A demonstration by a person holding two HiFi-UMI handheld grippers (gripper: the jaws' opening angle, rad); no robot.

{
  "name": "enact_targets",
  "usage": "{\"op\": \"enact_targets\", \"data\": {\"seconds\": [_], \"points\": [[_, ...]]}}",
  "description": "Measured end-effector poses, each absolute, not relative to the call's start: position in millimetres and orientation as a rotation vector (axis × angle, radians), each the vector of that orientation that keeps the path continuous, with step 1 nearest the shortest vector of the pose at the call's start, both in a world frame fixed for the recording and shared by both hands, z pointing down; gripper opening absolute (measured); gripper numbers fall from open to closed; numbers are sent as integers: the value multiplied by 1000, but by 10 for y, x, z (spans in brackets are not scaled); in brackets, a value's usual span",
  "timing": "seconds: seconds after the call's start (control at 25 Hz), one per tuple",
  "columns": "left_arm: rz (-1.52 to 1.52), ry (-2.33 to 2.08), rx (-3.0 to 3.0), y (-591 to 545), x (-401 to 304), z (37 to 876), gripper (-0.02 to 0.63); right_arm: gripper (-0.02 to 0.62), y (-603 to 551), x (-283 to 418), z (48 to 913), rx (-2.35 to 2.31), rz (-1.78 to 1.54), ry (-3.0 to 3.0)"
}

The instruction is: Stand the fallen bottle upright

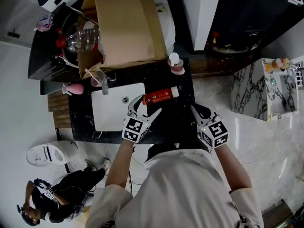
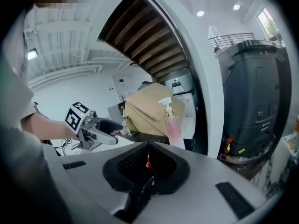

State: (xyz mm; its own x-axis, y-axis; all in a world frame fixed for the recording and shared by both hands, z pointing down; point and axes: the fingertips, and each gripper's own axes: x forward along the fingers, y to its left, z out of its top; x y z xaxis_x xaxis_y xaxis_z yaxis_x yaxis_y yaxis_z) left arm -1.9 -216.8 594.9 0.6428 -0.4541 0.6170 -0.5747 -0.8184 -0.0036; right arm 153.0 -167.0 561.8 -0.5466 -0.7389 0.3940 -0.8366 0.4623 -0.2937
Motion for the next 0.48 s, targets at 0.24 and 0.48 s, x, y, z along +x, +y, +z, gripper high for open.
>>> {"op": "enact_targets", "data": {"seconds": [0.24,0.48], "points": [[1076,-724,2716,-2335,83,6183,376,32,-1677,1583,5734,1417,730,-2465],[1166,-568,2742,-2363,189,6423,376,32,-1645,1562,5823,1492,779,-2406]]}}
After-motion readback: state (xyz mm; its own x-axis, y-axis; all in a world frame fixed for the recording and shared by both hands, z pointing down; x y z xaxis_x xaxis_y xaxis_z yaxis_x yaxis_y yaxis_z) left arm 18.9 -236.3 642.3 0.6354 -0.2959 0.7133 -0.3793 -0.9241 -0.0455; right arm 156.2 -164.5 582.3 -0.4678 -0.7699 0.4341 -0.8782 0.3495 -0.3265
